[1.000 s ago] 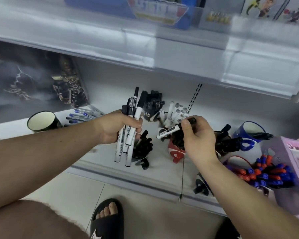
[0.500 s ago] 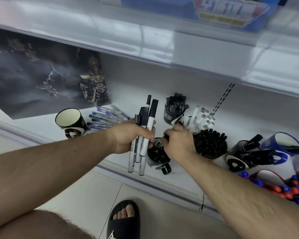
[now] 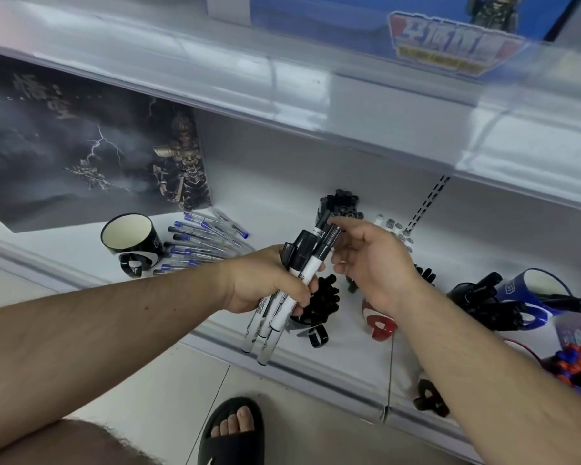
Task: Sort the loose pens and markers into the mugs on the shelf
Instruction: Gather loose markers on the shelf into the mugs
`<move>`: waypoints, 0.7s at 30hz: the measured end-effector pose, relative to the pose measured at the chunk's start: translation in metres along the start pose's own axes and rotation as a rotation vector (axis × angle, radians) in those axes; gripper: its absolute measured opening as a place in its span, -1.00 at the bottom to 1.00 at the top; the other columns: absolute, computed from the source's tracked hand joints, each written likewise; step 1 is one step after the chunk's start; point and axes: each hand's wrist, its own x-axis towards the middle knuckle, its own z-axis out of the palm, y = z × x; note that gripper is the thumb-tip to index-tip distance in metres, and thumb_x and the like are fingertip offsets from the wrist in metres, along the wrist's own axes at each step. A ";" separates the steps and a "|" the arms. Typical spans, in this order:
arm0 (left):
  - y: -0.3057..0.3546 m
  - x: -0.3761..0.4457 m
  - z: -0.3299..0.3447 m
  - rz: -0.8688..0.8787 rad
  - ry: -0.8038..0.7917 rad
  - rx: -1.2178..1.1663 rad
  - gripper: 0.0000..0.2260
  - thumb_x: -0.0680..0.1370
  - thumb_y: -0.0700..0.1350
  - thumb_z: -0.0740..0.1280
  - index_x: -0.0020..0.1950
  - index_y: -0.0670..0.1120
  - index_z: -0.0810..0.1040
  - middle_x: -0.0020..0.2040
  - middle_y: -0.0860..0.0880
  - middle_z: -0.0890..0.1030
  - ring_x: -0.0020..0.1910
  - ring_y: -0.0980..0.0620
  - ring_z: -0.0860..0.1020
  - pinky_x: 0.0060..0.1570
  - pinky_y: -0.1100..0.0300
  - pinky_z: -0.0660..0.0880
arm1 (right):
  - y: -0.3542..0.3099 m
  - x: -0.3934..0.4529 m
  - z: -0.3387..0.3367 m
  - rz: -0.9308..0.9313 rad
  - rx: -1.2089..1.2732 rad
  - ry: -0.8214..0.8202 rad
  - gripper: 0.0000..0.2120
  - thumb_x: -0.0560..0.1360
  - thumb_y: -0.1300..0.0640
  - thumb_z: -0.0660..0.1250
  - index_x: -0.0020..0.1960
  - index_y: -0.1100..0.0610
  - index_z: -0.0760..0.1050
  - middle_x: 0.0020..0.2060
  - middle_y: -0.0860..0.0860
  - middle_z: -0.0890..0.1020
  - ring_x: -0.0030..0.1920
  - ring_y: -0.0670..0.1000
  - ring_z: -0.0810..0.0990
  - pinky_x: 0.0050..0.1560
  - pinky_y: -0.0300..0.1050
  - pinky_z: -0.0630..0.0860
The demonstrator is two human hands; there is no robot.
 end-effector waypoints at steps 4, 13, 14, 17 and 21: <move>-0.001 0.001 0.004 -0.002 -0.023 0.001 -0.77 0.22 -0.41 0.36 -0.20 -0.17 0.58 -0.23 -0.12 0.58 -0.33 -0.10 0.51 -0.28 0.12 0.52 | 0.001 -0.015 0.005 0.039 0.131 -0.173 -0.76 0.61 0.16 0.15 0.11 0.21 0.56 -0.17 0.14 0.58 -0.33 0.03 0.48 -0.31 -0.10 0.44; 0.005 0.002 0.011 -0.097 -0.144 -0.114 -0.71 0.28 -0.37 0.28 -0.03 -0.20 0.51 -0.26 -0.09 0.61 -0.41 0.01 0.55 -0.35 0.16 0.53 | 0.010 -0.017 0.008 0.068 0.085 -0.117 -0.73 0.56 0.38 0.12 -0.07 0.24 0.59 -0.36 0.18 0.52 -0.43 0.06 0.43 -0.47 -0.11 0.35; 0.005 0.003 0.011 -0.114 -0.159 -0.127 -0.70 0.29 -0.36 0.27 0.01 -0.21 0.50 -0.24 -0.10 0.61 -0.41 0.00 0.55 -0.36 0.17 0.53 | 0.010 -0.018 0.010 0.055 0.061 -0.045 -0.74 0.57 0.38 0.12 -0.07 0.23 0.58 -0.34 0.19 0.58 -0.43 0.06 0.46 -0.46 -0.11 0.35; 0.004 0.007 0.012 -0.160 -0.181 -0.113 -0.52 0.27 -0.35 0.31 0.20 -0.30 0.47 -0.13 -0.19 0.59 -0.38 -0.06 0.54 -0.37 0.16 0.53 | 0.005 -0.013 0.009 0.036 0.108 0.225 -0.80 0.66 0.22 0.11 -0.03 0.15 0.50 -0.30 0.07 0.64 -0.35 0.03 0.56 -0.32 -0.07 0.47; -0.002 0.011 0.013 -0.160 -0.150 -0.061 -0.47 0.27 -0.36 0.28 0.26 -0.36 0.42 -0.21 -0.13 0.59 -0.39 -0.05 0.51 -0.39 0.18 0.50 | -0.005 -0.006 -0.010 0.056 0.328 0.429 -0.76 0.69 -0.02 0.07 0.01 0.07 0.43 -0.36 0.08 0.58 -0.38 0.06 0.59 -0.28 -0.05 0.58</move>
